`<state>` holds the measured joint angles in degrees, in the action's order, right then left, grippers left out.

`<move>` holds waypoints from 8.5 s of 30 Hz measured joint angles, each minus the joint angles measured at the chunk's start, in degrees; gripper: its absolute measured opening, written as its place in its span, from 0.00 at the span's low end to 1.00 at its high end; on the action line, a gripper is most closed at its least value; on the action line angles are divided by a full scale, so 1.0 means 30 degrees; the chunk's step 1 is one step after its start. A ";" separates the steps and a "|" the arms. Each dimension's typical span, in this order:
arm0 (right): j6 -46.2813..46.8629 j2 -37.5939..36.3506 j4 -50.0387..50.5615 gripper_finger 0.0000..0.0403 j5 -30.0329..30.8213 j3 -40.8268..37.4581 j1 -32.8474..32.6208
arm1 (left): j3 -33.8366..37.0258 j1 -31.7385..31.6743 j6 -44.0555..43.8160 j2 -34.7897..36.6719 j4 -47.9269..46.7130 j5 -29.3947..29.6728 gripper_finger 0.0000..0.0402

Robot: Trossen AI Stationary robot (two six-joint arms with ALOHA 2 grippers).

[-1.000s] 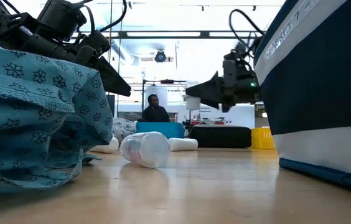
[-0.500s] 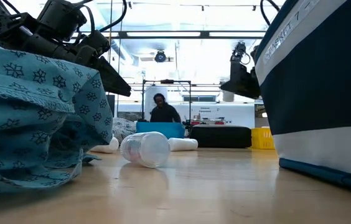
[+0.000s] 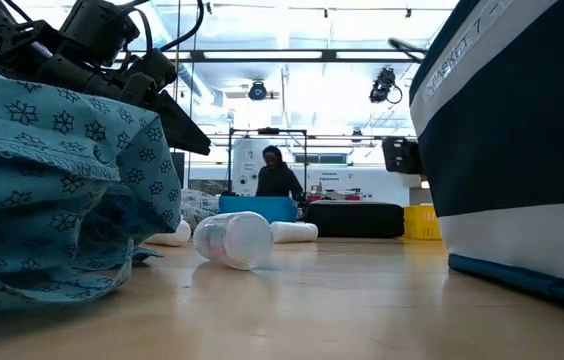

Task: Pick & place medical supplies in basket/bin
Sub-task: Put the top transparent pill bottle into the yellow basket, then put the transparent pill bottle into the yellow basket

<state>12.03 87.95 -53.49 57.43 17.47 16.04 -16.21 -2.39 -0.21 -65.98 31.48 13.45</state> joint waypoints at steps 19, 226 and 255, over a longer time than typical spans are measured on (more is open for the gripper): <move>0.4263 0.0005 0.4807 0.33 -0.3459 0.0000 0.1965 | -0.0005 0.0000 0.0001 0.0000 -0.0007 0.0000 0.78; -0.7512 -2.2357 1.3500 0.42 -1.3773 -0.2809 -0.6823 | -1.7005 -0.2244 0.4578 -1.3025 0.3865 -1.5555 0.37; -0.4581 -2.0478 0.7752 0.67 -1.3814 -0.4360 -0.2603 | -1.7364 -0.4525 0.2012 -1.5475 0.7951 -1.4252 0.37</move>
<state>-1.72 26.51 -30.23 15.99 4.40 8.23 -68.30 -15.97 5.83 -112.40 55.34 -29.30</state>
